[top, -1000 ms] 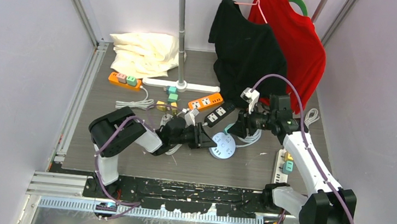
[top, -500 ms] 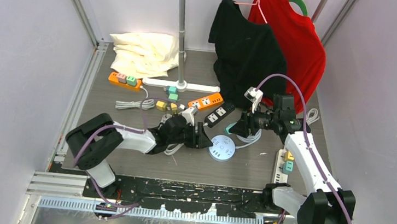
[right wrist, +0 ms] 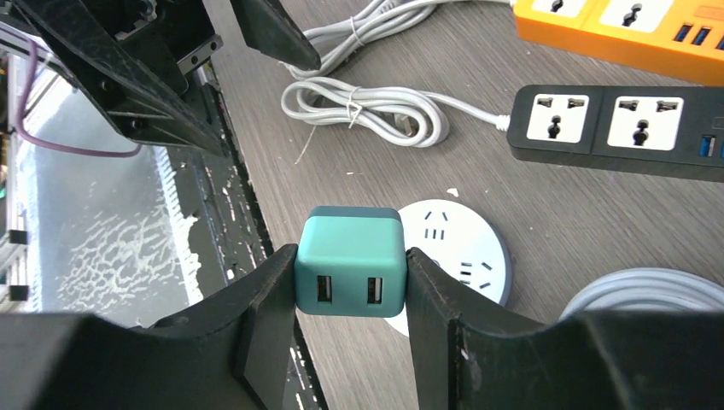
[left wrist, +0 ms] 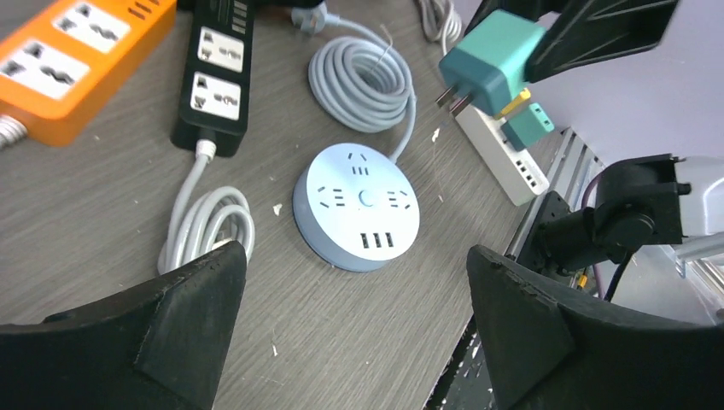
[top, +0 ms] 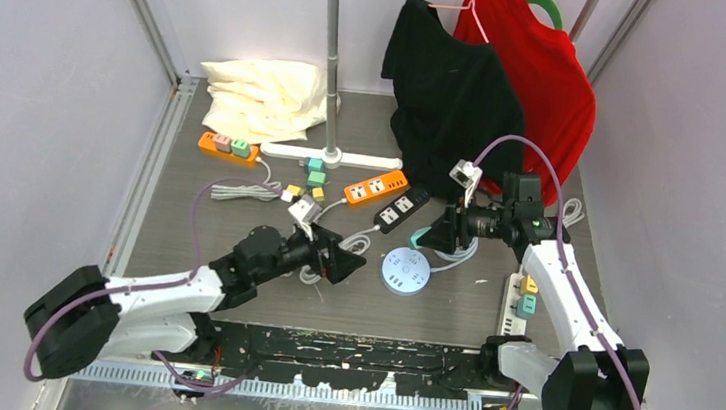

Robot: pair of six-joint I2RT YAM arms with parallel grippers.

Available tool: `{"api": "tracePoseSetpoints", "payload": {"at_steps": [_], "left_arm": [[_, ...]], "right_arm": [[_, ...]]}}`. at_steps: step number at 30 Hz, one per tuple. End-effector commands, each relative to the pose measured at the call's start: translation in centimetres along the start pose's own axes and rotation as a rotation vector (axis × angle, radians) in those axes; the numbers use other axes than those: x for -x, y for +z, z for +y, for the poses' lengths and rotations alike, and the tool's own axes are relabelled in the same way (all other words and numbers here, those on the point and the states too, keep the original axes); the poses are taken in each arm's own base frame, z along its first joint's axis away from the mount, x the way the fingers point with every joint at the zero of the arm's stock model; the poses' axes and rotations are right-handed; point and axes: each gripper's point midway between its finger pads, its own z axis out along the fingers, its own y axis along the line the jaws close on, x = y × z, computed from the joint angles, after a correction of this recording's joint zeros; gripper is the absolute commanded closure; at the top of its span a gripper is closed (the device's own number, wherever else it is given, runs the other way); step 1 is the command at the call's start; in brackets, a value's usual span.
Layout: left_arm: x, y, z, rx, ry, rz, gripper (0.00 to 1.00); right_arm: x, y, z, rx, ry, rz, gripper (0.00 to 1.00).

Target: Pull the plug off the socket

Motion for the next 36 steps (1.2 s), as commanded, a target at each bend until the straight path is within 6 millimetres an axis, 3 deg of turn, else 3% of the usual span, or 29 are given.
{"api": "tracePoseSetpoints", "payload": {"at_steps": [1, 7, 12, 20, 25, 31, 36], "left_arm": [[3.8, -1.5, -1.6, -0.073, 0.107, -0.177, 0.01], [3.9, -2.5, -3.8, -0.181, 0.118, -0.161, 0.00], [4.8, -2.9, -5.4, -0.261, 0.015, -0.214, 0.00], [4.9, -2.0, -8.2, -0.377, -0.073, -0.183, 0.04], [4.2, -1.5, -9.6, -0.321, 0.215, -0.222, 0.07], [3.4, 0.6, -8.2, -0.036, 0.623, -0.126, 0.05], [4.0, 2.3, -8.5, 0.010, 0.669, -0.172, 0.02]], "right_arm": [[1.5, -0.5, 1.7, 0.083, 0.006, -0.034, 0.99], [1.4, -0.5, 2.2, 0.134, 0.062, -0.027, 0.99], [1.4, -0.4, 2.5, 0.162, 0.101, -0.026, 0.99], [1.4, 0.2, 2.3, 0.202, 0.250, -0.031, 0.99], [1.3, 0.6, 2.2, 0.219, 0.326, -0.029, 0.99], [1.3, 1.0, 1.8, 0.223, 0.406, -0.023, 0.99], [1.2, 1.1, 1.8, 0.220, 0.411, -0.019, 0.99]]}}
